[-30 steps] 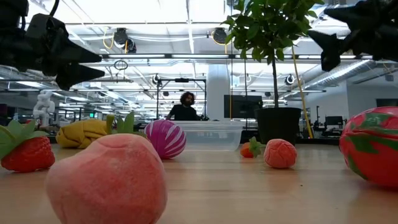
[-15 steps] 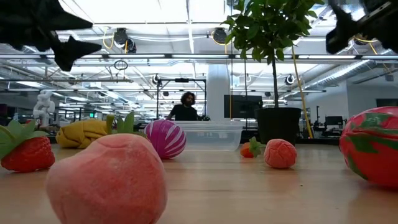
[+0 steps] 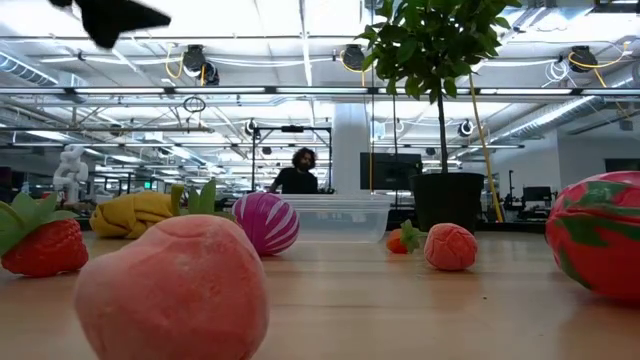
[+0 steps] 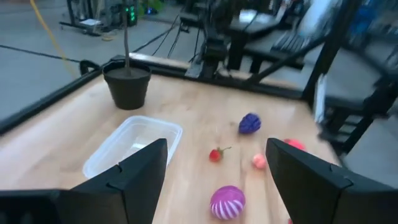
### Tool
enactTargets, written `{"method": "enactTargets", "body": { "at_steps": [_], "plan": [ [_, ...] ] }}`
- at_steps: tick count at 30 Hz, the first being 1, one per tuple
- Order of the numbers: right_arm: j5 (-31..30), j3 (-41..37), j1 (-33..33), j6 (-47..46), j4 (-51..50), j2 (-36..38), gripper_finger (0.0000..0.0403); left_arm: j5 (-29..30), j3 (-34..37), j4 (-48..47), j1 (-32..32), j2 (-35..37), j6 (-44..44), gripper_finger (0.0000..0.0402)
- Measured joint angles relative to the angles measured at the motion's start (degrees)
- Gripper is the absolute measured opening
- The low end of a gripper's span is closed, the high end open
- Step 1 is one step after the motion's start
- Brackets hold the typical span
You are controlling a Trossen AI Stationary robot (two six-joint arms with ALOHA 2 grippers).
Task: Pick and placing Produce into tupperware
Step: Put the violet raspberry into the transparent bin
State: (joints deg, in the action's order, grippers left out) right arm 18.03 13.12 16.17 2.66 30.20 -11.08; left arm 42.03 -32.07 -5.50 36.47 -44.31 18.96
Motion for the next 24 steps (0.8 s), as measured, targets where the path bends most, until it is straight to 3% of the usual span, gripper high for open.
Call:
{"method": "enactTargets", "body": {
  "at_steps": [5,9,13,20,24],
  "plan": [
    [-11.54,14.27,4.75,4.36,-16.32,-11.42,0.0226,7.42,-16.15,-19.6,3.92,-11.76,6.07,0.0278],
    [-20.71,27.98,8.81,3.35,-30.83,-22.13,0.0226,8.05,-25.99,-34.21,5.03,-19.05,14.54,0.0278],
    [-25.81,41.19,14.05,0.43,-41.07,-31.78,0.0226,7.3,-32.03,-44.62,5.31,-24.29,23.66,0.0278],
    [-38.27,62.08,25.11,-5.95,-54.82,-47.8,0.0226,4.03,-35.95,-48.26,5.31,-29.35,29.91,0.0278],
    [-44.99,69.98,29.67,-11.86,-62.38,-55.72,0.0226,4.01,-35.98,-48.37,5.31,-30.6,31.66,0.0278]
  ]
}}
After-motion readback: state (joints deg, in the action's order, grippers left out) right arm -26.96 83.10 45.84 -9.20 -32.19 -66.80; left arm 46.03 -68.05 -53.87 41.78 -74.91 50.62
